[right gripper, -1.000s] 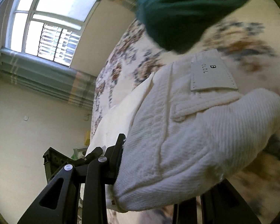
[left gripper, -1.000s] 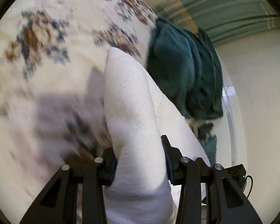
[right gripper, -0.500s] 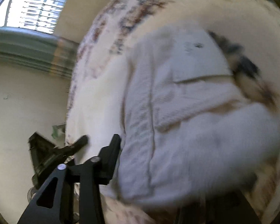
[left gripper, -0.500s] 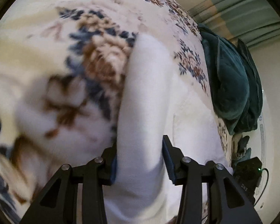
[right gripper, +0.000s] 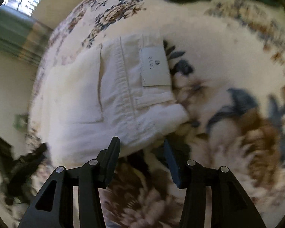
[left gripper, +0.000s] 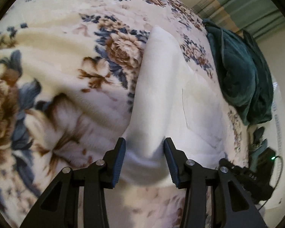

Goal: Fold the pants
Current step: 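Lower the bundle onto the bedspread and open both grippers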

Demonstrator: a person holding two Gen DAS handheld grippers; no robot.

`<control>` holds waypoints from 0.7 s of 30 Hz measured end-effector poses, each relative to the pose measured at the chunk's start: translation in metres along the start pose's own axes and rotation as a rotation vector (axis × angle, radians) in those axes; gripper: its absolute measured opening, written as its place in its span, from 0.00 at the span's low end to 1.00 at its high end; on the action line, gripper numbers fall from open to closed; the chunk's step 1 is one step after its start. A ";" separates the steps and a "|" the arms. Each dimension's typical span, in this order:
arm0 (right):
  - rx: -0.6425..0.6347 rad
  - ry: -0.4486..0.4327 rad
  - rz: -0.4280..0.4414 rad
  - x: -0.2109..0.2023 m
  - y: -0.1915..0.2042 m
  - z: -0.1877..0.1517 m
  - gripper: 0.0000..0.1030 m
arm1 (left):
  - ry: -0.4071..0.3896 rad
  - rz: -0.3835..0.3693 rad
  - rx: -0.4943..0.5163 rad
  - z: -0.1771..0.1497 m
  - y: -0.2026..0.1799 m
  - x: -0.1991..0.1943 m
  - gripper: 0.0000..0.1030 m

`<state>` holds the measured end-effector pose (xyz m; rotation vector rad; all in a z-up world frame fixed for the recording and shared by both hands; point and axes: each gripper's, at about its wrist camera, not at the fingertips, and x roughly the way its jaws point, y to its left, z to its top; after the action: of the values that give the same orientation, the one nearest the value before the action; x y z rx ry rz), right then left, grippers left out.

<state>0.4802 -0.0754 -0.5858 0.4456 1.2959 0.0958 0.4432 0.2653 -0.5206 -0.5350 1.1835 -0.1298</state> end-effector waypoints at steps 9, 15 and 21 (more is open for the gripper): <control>-0.166 -0.120 -0.284 -0.061 0.050 -0.005 1.00 | -0.031 0.234 0.103 -0.018 -0.058 -0.026 0.83; -0.176 -0.177 -0.352 -0.110 0.054 -0.022 1.00 | -0.062 0.317 0.178 -0.026 -0.099 -0.047 0.87; -0.206 -0.233 -0.352 -0.175 0.062 -0.043 1.00 | -0.118 0.329 0.215 -0.040 -0.136 -0.096 0.87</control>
<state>0.4015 -0.0622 -0.4125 0.0461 1.1038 -0.1143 0.3941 0.1695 -0.3871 -0.1529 1.1111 0.0565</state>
